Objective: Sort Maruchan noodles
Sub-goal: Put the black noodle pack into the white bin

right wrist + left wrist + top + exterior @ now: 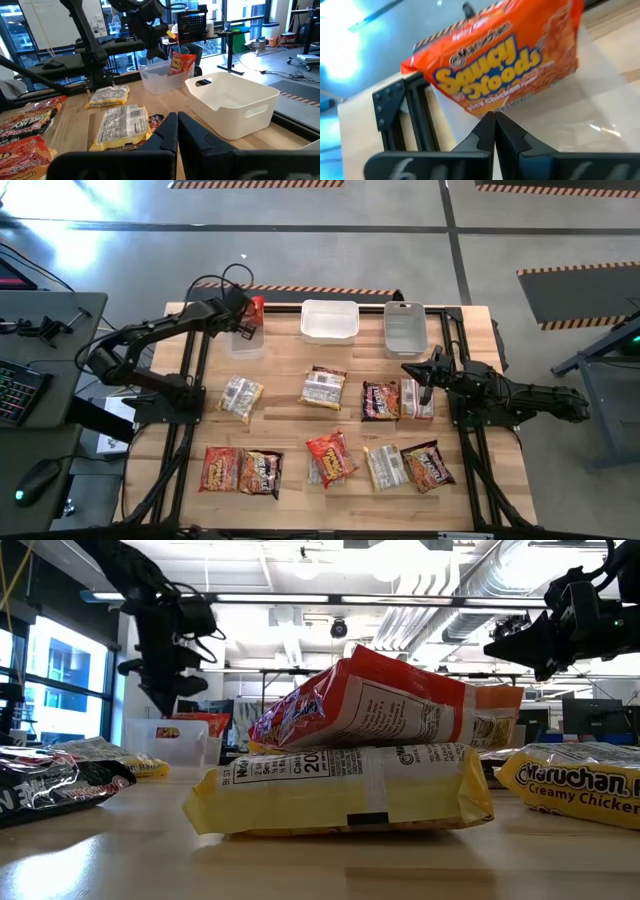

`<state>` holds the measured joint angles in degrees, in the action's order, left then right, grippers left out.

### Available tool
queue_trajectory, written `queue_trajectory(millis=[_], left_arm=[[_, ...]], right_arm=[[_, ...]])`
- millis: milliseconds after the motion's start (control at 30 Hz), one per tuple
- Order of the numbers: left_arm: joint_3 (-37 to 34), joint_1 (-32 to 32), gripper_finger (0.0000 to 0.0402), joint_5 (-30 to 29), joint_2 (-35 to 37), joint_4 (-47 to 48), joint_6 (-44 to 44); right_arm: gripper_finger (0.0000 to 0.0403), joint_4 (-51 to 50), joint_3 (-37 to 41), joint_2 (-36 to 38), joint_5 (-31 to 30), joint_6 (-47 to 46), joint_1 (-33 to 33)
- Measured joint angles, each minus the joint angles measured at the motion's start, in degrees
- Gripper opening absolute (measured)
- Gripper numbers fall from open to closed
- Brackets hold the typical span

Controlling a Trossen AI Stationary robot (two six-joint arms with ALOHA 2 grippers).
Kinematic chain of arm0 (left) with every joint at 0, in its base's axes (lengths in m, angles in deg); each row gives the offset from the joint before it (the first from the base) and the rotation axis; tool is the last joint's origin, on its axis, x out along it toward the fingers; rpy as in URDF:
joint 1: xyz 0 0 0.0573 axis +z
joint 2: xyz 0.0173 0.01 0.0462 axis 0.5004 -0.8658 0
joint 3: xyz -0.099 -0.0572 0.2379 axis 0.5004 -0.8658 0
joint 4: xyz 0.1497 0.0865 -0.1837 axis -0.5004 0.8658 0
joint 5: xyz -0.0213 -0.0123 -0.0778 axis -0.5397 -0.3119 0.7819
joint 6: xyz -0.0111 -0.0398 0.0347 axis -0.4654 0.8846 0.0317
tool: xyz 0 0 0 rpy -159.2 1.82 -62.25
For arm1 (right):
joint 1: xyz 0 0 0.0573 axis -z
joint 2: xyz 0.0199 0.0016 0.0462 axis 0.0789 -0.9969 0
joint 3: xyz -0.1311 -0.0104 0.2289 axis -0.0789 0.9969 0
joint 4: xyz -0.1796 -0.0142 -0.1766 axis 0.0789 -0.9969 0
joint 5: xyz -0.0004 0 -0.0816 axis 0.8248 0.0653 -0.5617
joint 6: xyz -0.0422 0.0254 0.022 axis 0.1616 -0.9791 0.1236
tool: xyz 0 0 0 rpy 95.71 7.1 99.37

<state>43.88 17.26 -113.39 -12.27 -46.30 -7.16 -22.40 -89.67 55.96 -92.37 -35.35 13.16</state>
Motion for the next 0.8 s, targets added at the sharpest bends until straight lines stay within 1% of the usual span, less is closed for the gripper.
queue_trajectory(millis=[133, 200, 233, 300, 433, 500, 567, 667, 800], left_arm=[[-0.2, -3.0, 0.0, 0.7, 3.2, -4.0, -0.3], [-1.8, -5.0, 0.0, 2.2, 5.3, -9.0, -0.7], [-3.1, -6.1, 0.0, 3.9, 6.4, -12.9, -1.4], [-6.4, -8.3, 0.0, 9.7, 8.3, -22.1, -3.1], [-13.8, -12.5, 0.0, 22.8, 10.0, -43.6, -2.5], [-16.7, -14.5, 0.0, 27.5, 9.8, -53.5, -0.8], [-19.0, -16.5, 0.0, 30.7, 9.2, -61.1, -0.2], [-21.3, -19.3, 0.0, 32.1, 8.0, -68.4, -1.3], [-21.7, -22.4, 0.0, 32.2, 6.0, -69.3, -4.0]], right_arm=[[0.0, 0.0, 0.0, 0.0, 0.0, 2.0, 0.0], [0.0, 0.0, 0.0, 0.0, 0.0, 2.1, 0.0], [0.0, 0.0, 0.0, 0.0, 0.0, 2.1, 0.0], [0.0, 0.0, 0.0, 0.0, 0.0, 2.1, 0.0], [0.0, 0.0, 0.0, 0.0, 0.0, 2.1, 0.0], [0.0, 0.0, 0.0, 0.0, 0.0, 2.1, 0.0], [0.0, 0.0, 0.0, 0.0, 0.0, 2.1, 0.0], [0.0, 0.0, 0.0, 0.0, 0.0, 2.1, 0.0], [0.0, 2.3, 0.0, 0.0, -1.3, 4.4, 0.0]])
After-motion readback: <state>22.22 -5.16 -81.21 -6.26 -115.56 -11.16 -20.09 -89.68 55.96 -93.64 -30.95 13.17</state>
